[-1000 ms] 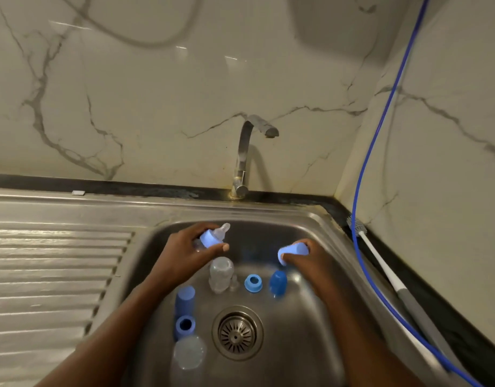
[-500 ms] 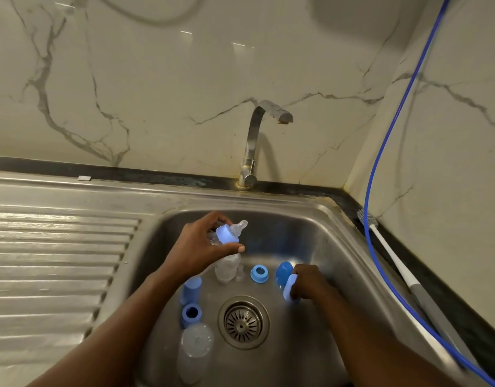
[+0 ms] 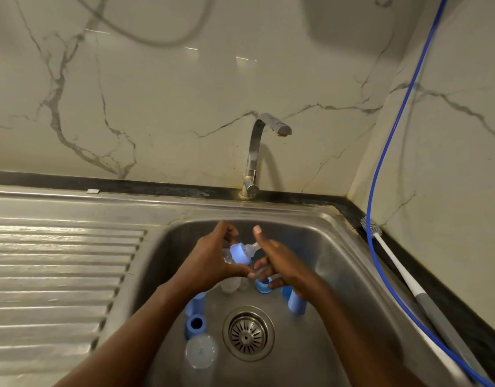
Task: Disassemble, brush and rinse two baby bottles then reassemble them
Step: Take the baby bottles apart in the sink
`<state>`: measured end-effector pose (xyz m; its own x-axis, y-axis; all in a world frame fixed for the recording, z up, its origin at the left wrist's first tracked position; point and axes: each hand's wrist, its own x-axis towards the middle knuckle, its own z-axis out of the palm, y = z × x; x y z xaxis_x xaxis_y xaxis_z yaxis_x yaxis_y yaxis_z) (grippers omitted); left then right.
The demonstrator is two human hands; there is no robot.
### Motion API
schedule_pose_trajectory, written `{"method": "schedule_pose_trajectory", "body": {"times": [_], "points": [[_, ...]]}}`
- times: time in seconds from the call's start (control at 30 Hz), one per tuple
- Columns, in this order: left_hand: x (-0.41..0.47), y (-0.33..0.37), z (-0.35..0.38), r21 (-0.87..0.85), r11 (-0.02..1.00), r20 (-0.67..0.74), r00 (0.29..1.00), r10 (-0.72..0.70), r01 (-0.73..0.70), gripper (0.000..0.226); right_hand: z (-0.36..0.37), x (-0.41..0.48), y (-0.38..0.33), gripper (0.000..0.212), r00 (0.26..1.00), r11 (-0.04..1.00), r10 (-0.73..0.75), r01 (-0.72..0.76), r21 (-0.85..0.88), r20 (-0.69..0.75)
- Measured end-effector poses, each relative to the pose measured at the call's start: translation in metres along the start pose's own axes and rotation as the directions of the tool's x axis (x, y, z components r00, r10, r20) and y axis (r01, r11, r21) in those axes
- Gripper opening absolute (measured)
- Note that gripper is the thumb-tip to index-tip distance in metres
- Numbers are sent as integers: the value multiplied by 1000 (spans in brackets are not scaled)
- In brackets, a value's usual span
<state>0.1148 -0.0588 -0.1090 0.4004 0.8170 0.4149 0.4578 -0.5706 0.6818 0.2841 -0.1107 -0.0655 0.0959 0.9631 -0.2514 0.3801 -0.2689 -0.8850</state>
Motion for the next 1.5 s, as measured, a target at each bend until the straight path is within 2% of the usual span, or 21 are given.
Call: {"method": "schedule_pose_trajectory", "body": {"times": [0.1,0.2,0.3,0.43,0.5,0.6,0.77,0.83,0.9,0.93,0.97,1.07,1.17,1.23,1.27,1.3,1.33,1.4,1.47,1.5], "points": [[-1,1,4,-12,999,35,998,53,-53,68,13,1,3,52,996,993,-76,80,-89,51],[-1,2,5,-34,998,35,998,61,-60,71,17,6,4,46,974,950,-219,198,-240,-63],[-1,0,4,6,999,69,997,41,-42,69,16,8,4,37,952,959,-260,233,-163,-164],[-2,-1,8,96,995,108,994,-8,-3,55,21,5,6,37,953,968,-243,227,-105,-179],[-2,3,8,41,999,125,992,16,-21,50,26,6,5,40,943,967,-238,209,-143,-233],[-2,10,1,-129,992,135,991,7,11,60,25,5,0,36,903,945,-317,278,-170,-291],[-1,17,-14,-218,969,299,953,-49,118,67,14,2,-3,35,884,897,-435,408,-172,-170],[-3,24,-23,-329,889,417,894,-164,317,69,7,-2,-5,28,878,876,-476,467,-118,-60],[-6,28,-35,-430,700,616,752,-233,569,68,-4,-9,-8,10,873,886,-461,462,37,156],[-7,30,-41,-435,621,712,672,-205,651,66,-9,-11,-7,9,864,902,-430,419,101,263],[-9,30,-45,-424,575,782,603,-159,700,64,-13,-11,-4,18,851,915,-404,381,135,336],[-9,28,-46,-395,470,878,475,-60,789,68,-25,-8,1,40,828,916,-400,356,183,393],[-7,23,-55,-387,425,914,401,61,818,62,-46,-8,4,55,844,835,-443,266,482,302],[-9,23,-59,-393,461,906,422,44,796,61,-61,-5,14,76,897,723,-419,237,649,139],[-10,25,-57,-396,478,887,461,-21,784,61,-62,-4,18,78,920,714,-386,248,655,73],[-11,26,-51,-406,489,846,520,-119,772,59,-59,-3,19,69,931,754,-362,266,601,41],[-12,29,-43,-424,497,782,583,-220,757,52,-51,1,20,54,940,815,-341,289,502,13],[-10,28,-30,-481,500,669,670,-322,720,41,-33,6,18,33,935,896,-349,352,270,-59],[-8,26,-24,-512,533,584,728,-359,673,32,-19,11,16,25,896,901,-418,430,53,-149],[-8,23,-24,-498,602,507,772,-382,625,25,-14,12,14,22,865,887,-461,456,-73,-200]]}}
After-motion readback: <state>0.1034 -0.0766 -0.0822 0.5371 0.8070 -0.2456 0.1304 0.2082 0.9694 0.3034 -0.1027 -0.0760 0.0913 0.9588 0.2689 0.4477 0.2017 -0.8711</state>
